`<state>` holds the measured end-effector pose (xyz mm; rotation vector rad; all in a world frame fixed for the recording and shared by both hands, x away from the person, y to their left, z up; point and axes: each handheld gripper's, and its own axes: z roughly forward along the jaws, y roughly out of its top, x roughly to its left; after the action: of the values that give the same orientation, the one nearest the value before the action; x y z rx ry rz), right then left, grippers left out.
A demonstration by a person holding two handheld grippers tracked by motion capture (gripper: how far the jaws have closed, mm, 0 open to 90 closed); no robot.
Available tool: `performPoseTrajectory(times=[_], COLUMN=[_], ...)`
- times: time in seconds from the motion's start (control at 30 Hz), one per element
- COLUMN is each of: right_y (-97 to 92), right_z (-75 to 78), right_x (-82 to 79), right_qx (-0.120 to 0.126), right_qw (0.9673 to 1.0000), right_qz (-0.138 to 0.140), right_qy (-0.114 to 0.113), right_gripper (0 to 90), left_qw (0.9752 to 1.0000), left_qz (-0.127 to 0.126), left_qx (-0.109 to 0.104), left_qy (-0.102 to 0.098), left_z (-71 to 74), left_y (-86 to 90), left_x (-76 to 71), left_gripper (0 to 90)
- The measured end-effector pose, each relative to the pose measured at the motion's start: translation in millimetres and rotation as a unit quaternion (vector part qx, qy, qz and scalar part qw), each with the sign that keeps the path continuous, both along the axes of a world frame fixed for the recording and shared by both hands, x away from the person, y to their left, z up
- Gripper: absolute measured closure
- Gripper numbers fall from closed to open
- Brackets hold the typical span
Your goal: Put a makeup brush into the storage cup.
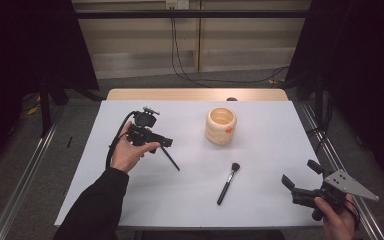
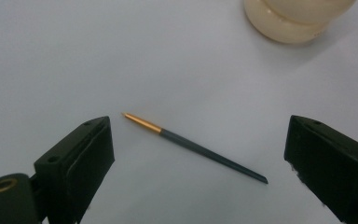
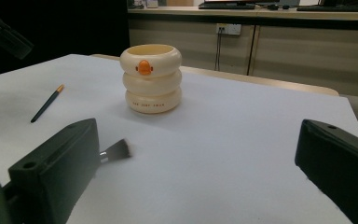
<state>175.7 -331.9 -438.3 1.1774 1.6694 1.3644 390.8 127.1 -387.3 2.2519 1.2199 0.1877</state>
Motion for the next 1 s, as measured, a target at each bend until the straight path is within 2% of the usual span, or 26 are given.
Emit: performPoseTrajectory(times=[0.03, 0.2, 0.27, 0.3, 0.37, 0.4, 0.47, 0.6, 0.63, 0.7, 0.77, 0.87, 0.97, 1.0], right_y=[-0.1, 0.0, 0.2, 0.3, -0.1, 0.1, 0.1, 0.9, 1.0, 0.9, 0.5, 0.6, 0.6, 0.6], right_z=[-0.2, 0.1, 0.1, 0.1, -0.2, -0.3, -0.3, -0.3, -0.3, -0.5, -0.5, -0.4, -0.5, -0.5], right_x=[0.2, -0.1, -0.1, -0.2, 0.3, 0.5, 0.5, 0.6, 0.6, 0.6, 0.4, 0.4, 0.4, 0.4], right_qx=[-0.001, 0.002, 0.002, 0.002, -0.002, -0.001, -0.002, -0.004, -0.005, -0.004, -0.005, -0.005, -0.005, -0.005], right_qw=[1.0, 1.0, 1.0, 1.0, 1.0, 1.0, 1.0, 1.0, 1.0, 1.0, 1.0, 1.0, 1.0, 1.0], right_qz=[0.001, 0.001, 0.002, 0.002, 0.002, 0.002, 0.002, 0.003, 0.003, 0.002, 0.002, 0.003, 0.002, 0.002], right_qy=[-0.002, 0.0, 0.001, 0.001, -0.002, -0.002, -0.002, -0.004, -0.003, -0.003, -0.002, -0.002, -0.001, -0.001], right_gripper=[0.0, 0.0, 0.0, 0.0, 0.0, 0.0, 0.0, 0.0, 0.0, 0.0, 0.0, 0.0, 0.0, 0.0], left_qw=[1.0, 0.9985, 0.9971, 0.9957, 0.994, 0.9926, 0.9913, 0.9852, 0.985, 0.9824, 0.9796, 0.9806, 0.9776, 0.9771], left_qz=[0.001, 0.003, 0.009, 0.012, 0.015, 0.02, 0.028, 0.041, 0.045, 0.054, 0.052, 0.061, 0.07, 0.076], left_qx=[-0.001, 0.04, 0.044, 0.048, 0.062, 0.063, 0.066, 0.087, 0.091, 0.098, 0.107, 0.103, 0.101, 0.092], left_qy=[0.008, 0.039, 0.062, 0.078, 0.088, 0.102, 0.11, 0.142, 0.14, 0.149, 0.162, 0.155, 0.171, 0.176], left_z=[-0.2, -4.8, -7.3, -9.4, -12.9, -15.0, -17.3, -22.0, -23.4, -25.6, -27.1, -27.5, -29.2, -30.0], left_y=[-0.1, -5.5, -5.4, -6.2, -7.2, -7.3, -8.3, -8.5, -8.8, -10.1, -11.6, -13.6, -16.3, -17.1], left_x=[0.8, 6.6, 8.9, 9.8, 11.1, 12.6, 14.1, 19.1, 19.7, 20.0, 20.1, 20.4, 22.2, 22.5], left_gripper=[8.2, 8.4, 8.1, 7.7, 7.5, 7.3, 7.3, 7.6, 7.7, 9.3, 9.3, 9.7, 10.0, 10.2])
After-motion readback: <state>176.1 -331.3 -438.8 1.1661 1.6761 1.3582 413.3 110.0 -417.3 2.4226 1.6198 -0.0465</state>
